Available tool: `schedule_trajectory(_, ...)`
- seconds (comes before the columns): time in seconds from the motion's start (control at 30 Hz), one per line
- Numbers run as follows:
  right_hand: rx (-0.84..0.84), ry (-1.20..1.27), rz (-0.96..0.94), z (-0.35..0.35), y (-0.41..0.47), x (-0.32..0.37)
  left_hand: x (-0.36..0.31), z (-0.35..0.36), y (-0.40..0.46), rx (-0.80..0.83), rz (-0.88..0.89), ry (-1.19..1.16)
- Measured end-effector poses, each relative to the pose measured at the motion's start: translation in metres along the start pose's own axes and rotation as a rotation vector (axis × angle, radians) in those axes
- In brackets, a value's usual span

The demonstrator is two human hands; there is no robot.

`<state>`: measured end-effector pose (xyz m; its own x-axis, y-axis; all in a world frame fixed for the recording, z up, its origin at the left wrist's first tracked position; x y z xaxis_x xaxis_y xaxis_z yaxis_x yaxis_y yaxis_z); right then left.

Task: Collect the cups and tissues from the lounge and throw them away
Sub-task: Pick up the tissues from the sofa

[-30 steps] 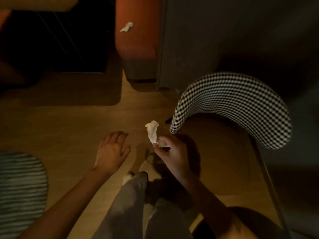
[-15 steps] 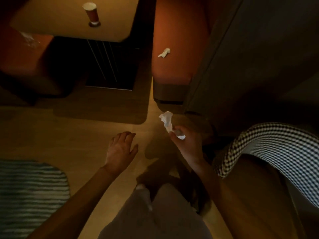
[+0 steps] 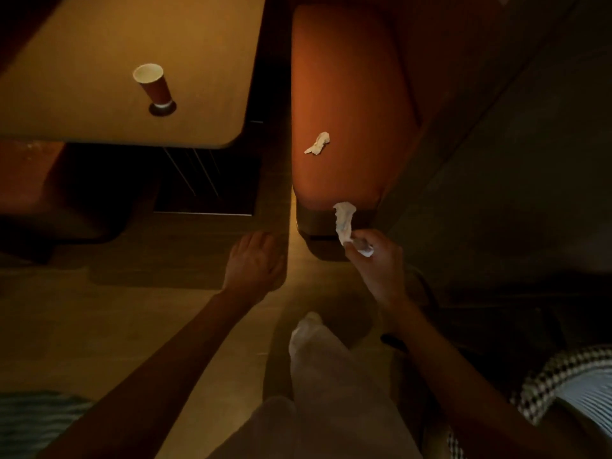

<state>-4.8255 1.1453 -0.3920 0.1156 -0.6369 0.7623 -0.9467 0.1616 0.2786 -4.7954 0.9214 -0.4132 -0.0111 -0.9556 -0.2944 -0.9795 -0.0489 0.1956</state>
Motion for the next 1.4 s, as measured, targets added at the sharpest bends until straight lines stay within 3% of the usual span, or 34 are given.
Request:
schedule_trajectory(0.43, 0.001, -0.055, 0.19, 0.116, 0.206, -0.031, 0.036, 0.065, 0.245, 0.096, 0.094, -0.001)
schedule_trajectory(0.73, -0.114, -0.097, 0.356, 0.199, 0.31, -0.07, 0.066, 0.148, 0.396, 0.188, 0.134, 0.013)
schedule_trajectory(1.23, -0.032, -0.2, 0.485, 0.325, 0.44, -0.269, 0.04, 0.403, 0.546, 0.314, 0.172, 0.055)
schedule_trajectory(1.4, -0.058, -0.183, 0.354, 0.349, 0.446, -0.309, 0.049, 0.479, 0.551, 0.383, 0.116, 0.084)
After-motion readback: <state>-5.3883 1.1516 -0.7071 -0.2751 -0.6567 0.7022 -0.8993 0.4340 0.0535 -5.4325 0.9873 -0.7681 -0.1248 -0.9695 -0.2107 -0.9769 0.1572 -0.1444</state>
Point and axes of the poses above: each hand's wrist, its own y-axis towards the middle knuckle, its own z-axis out of the palm, x = y × z, the point moved 6 cm from there along y, towards the middle knuckle, and after that the axes turned 15 degrees about -x, right-handed, at the moved point
